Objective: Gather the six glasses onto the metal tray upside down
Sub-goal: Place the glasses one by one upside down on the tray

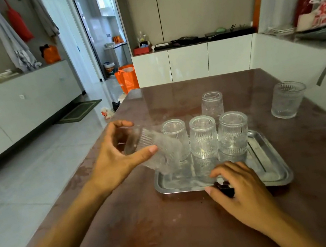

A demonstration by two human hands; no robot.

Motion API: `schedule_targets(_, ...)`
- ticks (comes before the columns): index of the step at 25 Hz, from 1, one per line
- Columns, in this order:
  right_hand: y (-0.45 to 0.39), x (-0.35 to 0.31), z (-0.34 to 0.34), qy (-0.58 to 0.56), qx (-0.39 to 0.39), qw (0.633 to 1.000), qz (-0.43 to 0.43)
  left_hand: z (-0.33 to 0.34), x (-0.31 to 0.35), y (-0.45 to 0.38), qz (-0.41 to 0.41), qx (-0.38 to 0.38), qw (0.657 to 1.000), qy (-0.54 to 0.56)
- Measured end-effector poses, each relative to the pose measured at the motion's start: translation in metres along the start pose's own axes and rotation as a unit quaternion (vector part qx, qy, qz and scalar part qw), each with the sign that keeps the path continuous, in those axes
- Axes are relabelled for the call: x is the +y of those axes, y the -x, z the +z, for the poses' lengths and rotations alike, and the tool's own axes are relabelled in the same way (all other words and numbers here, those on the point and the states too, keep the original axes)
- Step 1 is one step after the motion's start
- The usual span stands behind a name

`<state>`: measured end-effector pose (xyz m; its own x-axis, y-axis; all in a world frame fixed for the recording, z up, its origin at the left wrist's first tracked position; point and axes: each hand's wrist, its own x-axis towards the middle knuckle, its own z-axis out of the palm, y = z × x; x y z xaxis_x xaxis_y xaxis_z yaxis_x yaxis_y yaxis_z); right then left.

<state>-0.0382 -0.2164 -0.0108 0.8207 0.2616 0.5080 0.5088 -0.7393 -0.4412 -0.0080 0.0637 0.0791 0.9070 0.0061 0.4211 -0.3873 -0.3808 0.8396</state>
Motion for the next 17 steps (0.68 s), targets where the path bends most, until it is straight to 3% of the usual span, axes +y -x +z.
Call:
schedule_targets(4,0.004,-0.003,-0.003,0.000,0.012,1.000,-0.001,0.045,0.012,0.005,0.039,-0.078,0.995,-0.056)
schedule_targets(9,0.006,-0.003,-0.005,-0.004,0.009,1.000,0.006,0.061,0.001,-0.006,0.037,-0.106,0.989,-0.100)
schedule_targets(17,0.008,-0.001,-0.005,-0.010,-0.013,1.000,0.002,0.054,-0.014,-0.011,0.021,-0.145,0.988,-0.051)
